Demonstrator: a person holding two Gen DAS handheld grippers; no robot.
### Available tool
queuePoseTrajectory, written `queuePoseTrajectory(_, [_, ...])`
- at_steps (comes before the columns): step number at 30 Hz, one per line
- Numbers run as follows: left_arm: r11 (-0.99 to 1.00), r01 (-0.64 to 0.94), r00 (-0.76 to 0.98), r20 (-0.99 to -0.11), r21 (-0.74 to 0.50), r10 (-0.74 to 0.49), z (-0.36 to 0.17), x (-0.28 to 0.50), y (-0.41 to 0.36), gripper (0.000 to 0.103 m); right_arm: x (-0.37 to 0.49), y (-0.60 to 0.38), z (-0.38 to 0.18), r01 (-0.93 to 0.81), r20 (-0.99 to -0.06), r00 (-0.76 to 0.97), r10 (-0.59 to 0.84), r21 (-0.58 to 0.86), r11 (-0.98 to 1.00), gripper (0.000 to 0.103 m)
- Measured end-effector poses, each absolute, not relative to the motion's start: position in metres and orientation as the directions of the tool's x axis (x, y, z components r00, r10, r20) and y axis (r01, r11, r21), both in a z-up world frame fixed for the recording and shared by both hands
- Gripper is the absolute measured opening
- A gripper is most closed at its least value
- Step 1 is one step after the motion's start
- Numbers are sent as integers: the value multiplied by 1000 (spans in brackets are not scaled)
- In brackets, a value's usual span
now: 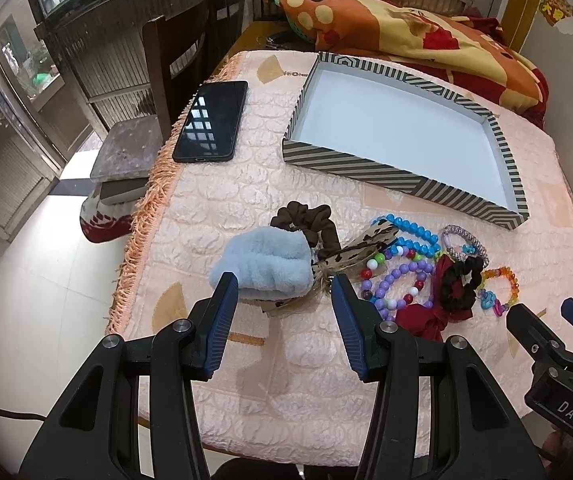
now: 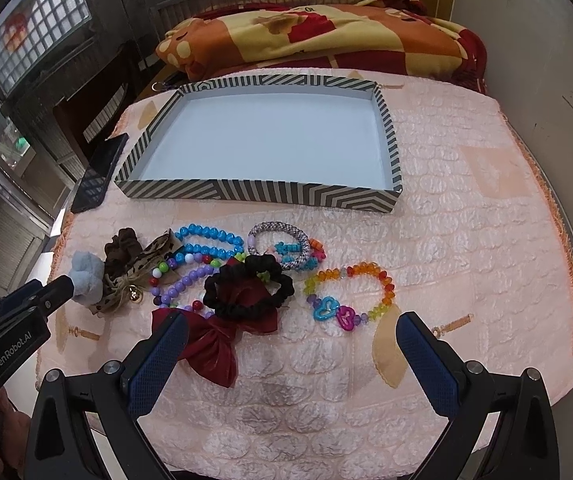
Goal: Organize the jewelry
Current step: 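Approach the light blue fuzzy scrunchie with the left gripper, then grasp the light blue scrunchie with the left gripper while the right grasps the black scrunchie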
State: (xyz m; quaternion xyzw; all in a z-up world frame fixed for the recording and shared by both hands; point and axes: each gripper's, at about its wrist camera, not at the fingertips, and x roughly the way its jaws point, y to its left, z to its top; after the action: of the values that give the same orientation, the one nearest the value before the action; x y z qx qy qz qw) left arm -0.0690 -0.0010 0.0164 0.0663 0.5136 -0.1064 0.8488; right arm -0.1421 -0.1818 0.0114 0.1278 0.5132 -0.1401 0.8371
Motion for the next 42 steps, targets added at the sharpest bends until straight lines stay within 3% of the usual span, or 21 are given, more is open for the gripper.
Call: queuePoseTrajectory(42, [974,227,422,-903,21,-79,9,-58,16,48,-143,-188,-2,317,-890,452,-63,95,944,103])
